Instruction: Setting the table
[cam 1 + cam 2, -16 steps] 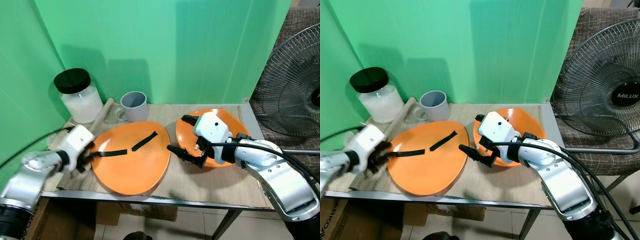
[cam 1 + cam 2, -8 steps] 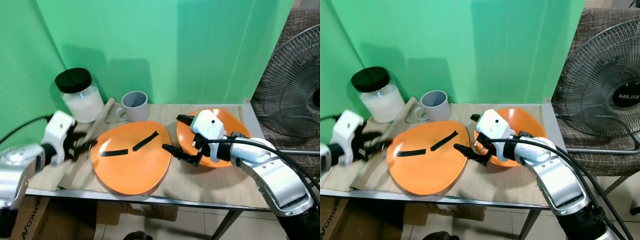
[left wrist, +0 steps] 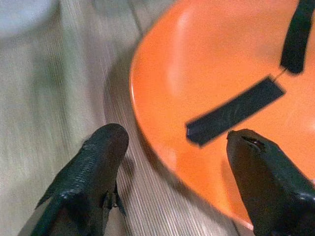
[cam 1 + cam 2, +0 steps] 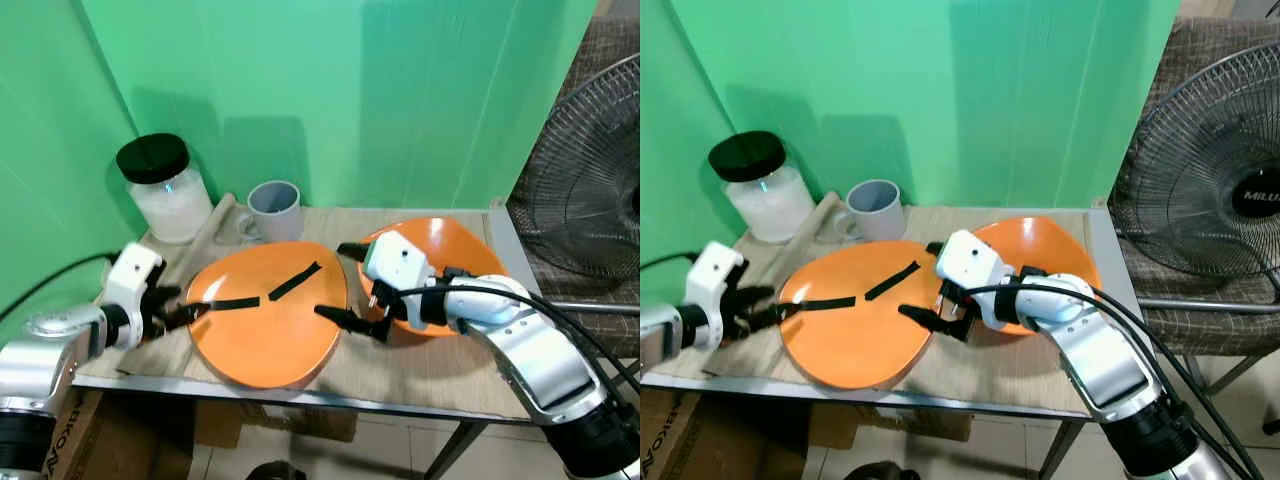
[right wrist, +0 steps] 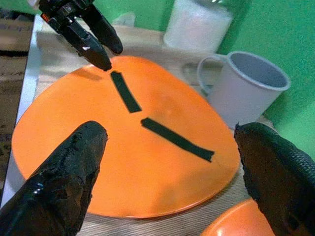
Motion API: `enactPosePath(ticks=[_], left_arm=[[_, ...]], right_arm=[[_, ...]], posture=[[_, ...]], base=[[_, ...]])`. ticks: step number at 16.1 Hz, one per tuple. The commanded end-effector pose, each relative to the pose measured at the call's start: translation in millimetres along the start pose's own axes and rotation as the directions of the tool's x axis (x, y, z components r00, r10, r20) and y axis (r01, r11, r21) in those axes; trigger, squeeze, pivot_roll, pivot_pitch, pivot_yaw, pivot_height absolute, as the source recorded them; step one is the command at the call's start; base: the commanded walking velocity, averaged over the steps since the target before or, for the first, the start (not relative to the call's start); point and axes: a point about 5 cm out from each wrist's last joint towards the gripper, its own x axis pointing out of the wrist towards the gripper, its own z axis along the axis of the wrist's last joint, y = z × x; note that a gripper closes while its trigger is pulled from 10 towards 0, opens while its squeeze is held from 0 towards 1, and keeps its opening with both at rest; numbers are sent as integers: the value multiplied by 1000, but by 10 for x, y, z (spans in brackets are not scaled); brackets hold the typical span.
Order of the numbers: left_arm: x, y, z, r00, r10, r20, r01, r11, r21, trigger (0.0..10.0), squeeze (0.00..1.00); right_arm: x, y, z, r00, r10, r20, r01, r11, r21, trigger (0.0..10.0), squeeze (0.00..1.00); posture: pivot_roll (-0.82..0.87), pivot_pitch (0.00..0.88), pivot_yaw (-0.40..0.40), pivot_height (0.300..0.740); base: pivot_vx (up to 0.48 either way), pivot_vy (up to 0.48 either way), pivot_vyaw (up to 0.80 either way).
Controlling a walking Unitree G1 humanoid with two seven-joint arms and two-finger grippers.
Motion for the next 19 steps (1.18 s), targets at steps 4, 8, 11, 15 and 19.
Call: enactPosePath(ticks=[4, 8, 11, 15, 19], left_arm=[[68, -56, -20, 998, -54, 10, 55, 991, -121, 10000, 0], [179, -238, 153, 970, -182, 160, 218, 944, -248, 10000, 0], [241, -330, 211, 948, -235, 213, 291, 913, -286, 10000, 0], [338, -364, 40, 962, -245, 123, 273, 903, -332, 7137, 0], [432, -379, -120, 971, -235, 34, 231, 904, -359, 3647, 0]], right_arm=[[38, 7, 68, 999, 44, 21, -43, 998, -40, 10000, 0], [35, 13, 67, 998, 52, 21, -51, 998, -44, 10000, 0], [33, 30, 65, 998, 57, 22, -56, 998, -43, 10000, 0], [38, 49, 67, 998, 63, 24, -62, 997, -43, 10000, 0], [45, 47, 72, 998, 66, 24, -64, 997, -46, 10000, 0]], posture=[[93, 0, 89, 740], [87, 0, 91, 740], [85, 0, 93, 740], [85, 0, 91, 740], [83, 0, 90, 740]], base=[[0, 0, 0], [0, 0, 0], [0, 0, 0], [0, 0, 0], [0, 0, 0]])
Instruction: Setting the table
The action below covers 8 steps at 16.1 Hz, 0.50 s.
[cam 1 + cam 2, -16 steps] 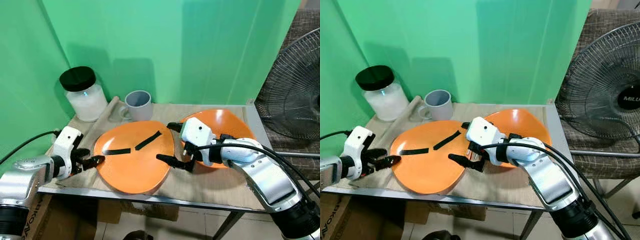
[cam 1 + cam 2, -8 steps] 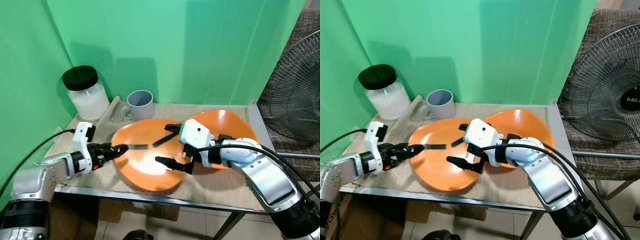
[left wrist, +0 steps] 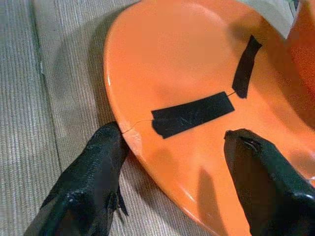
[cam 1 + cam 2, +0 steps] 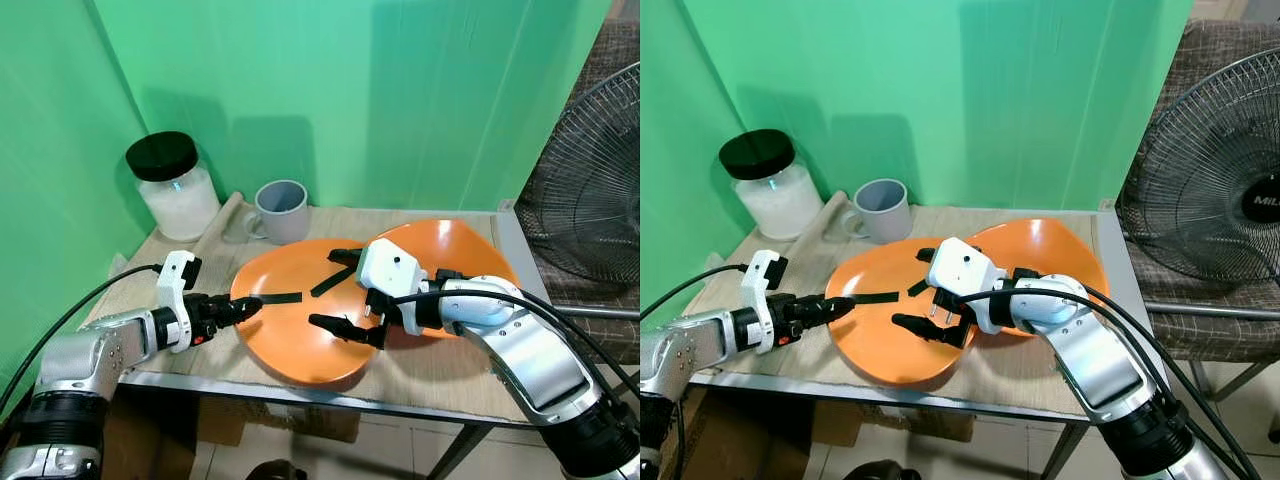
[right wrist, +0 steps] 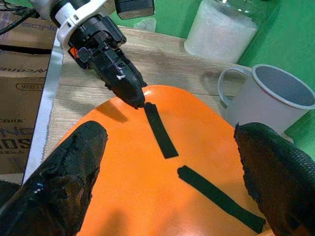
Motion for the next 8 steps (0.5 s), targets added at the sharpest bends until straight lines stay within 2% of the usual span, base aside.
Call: enactPosePath(ticks=[1, 2, 8], left_arm=[[47, 30, -98, 999, 21, -34, -23, 999, -46, 784, 0], [50, 25, -76, 1000, 12, -17, -13, 998, -55, 0, 0], [76, -48, -39, 998, -53, 14, 54, 996, -71, 0, 0]], right_arm=[[16, 3, 48, 1000, 14, 13, -14, 1000, -20, 10000, 0], [15, 3, 48, 1000, 14, 13, -14, 1000, -20, 10000, 0], [17, -10, 51, 1000, 13, 16, -13, 1000, -23, 10000, 0]], posture=[[83, 0, 90, 740], [82, 0, 89, 740], [83, 0, 88, 740]], base=[[0, 0, 0], [0, 0, 0], [0, 0, 0]])
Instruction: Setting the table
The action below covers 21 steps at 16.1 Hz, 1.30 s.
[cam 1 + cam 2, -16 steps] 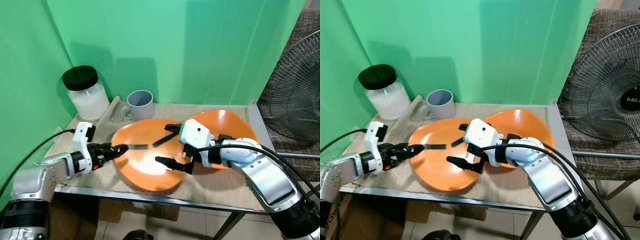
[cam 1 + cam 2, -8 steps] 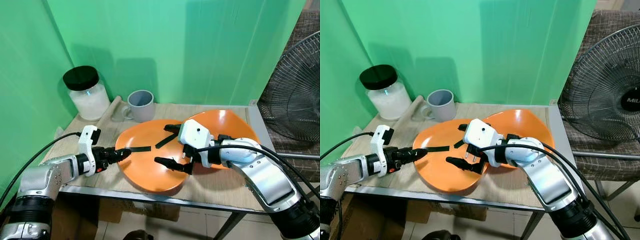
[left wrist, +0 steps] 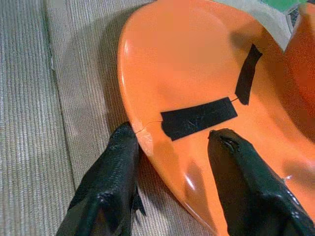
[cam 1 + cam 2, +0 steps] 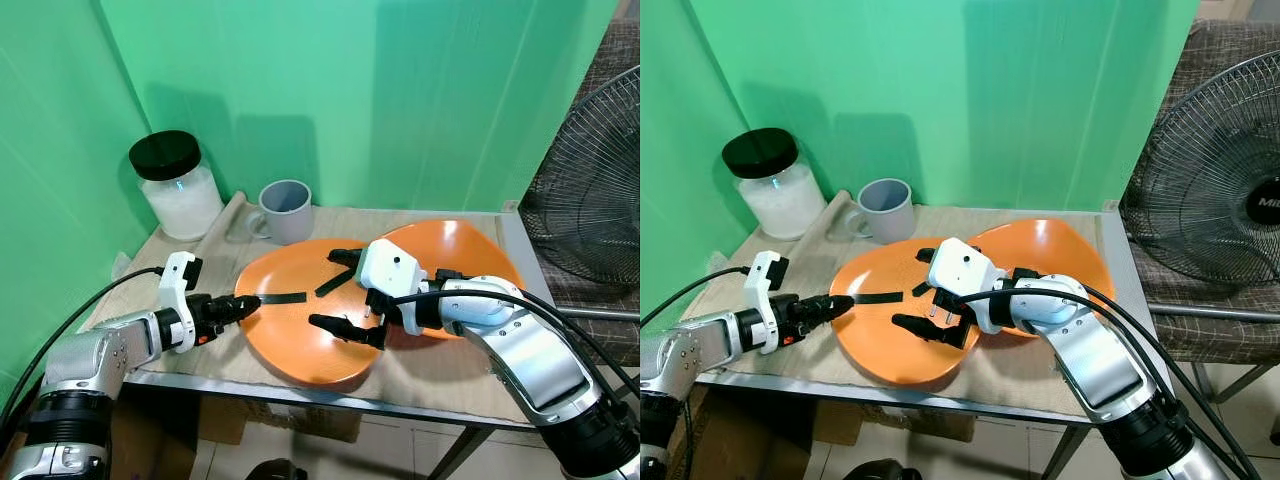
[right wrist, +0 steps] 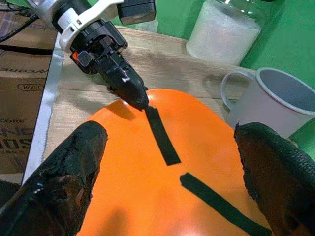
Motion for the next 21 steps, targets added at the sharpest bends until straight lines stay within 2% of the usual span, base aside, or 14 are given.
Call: enactPosePath(ticks=[1, 16, 18, 21], left_arm=[[29, -23, -24, 1000, -28, -9, 27, 999, -19, 0, 0], [-69, 5, 6, 999, -29, 24, 30, 999, -33, 0, 0], [-123, 1, 33, 999, -21, 33, 22, 1000, -17, 0, 0], [-335, -25, 171, 995, 8, 104, -12, 999, 37, 0, 0]], right_arm=[[16, -10, 46, 1000, 11, 13, -10, 1000, -20, 10000, 0], [34, -5, 59, 1000, 4, 19, -4, 1000, -26, 10000, 0], [33, -10, 62, 1000, -2, 21, 2, 1000, -28, 10000, 0], [-3, -112, 100, 994, -87, 61, 88, 996, -13, 10000, 0]], posture=[[83, 0, 88, 740], [84, 0, 90, 740], [82, 0, 92, 740], [82, 0, 96, 740]], base=[[0, 0, 0], [0, 0, 0], [0, 0, 0], [0, 0, 0]])
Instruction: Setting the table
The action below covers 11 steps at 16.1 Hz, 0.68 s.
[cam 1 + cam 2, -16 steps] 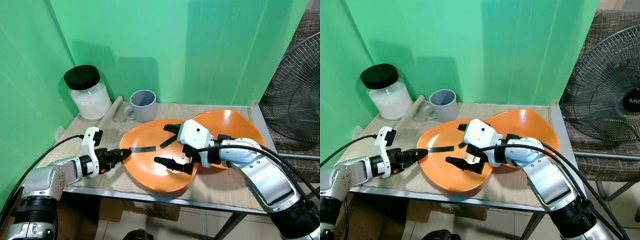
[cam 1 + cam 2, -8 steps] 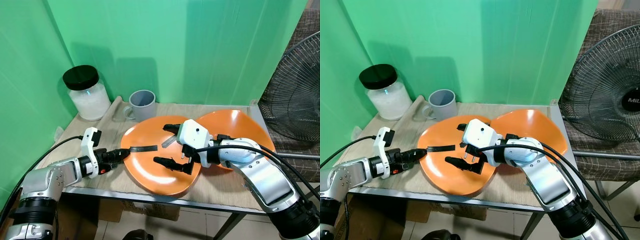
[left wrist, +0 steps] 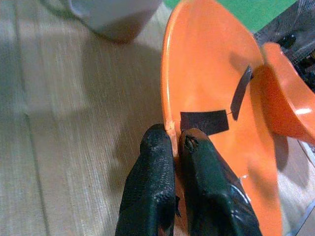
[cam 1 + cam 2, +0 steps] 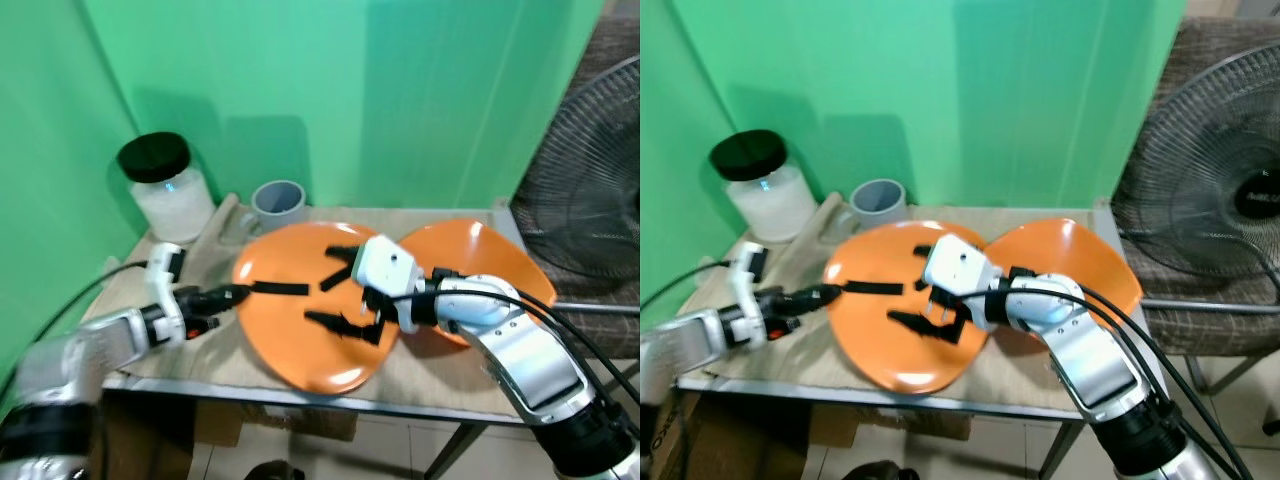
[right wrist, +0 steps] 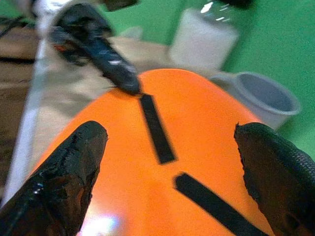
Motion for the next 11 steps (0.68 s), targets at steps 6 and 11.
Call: enactPosePath(ticks=[6, 11], left_arm=[[-369, -131, 199, 993, 20, 113, -28, 997, 72, 0, 0], [-580, -254, 323, 979, 9, 203, -30, 994, 102, 0, 0]], right_arm=[[-103, -274, 171, 970, -203, 132, 194, 978, 75, 10000, 0], [-194, -330, 314, 929, -259, 266, 203, 954, 221, 10000, 0]], posture=[[89, 0, 86, 740], [89, 0, 79, 740]], base=[[0, 0, 0], [0, 0, 0]])
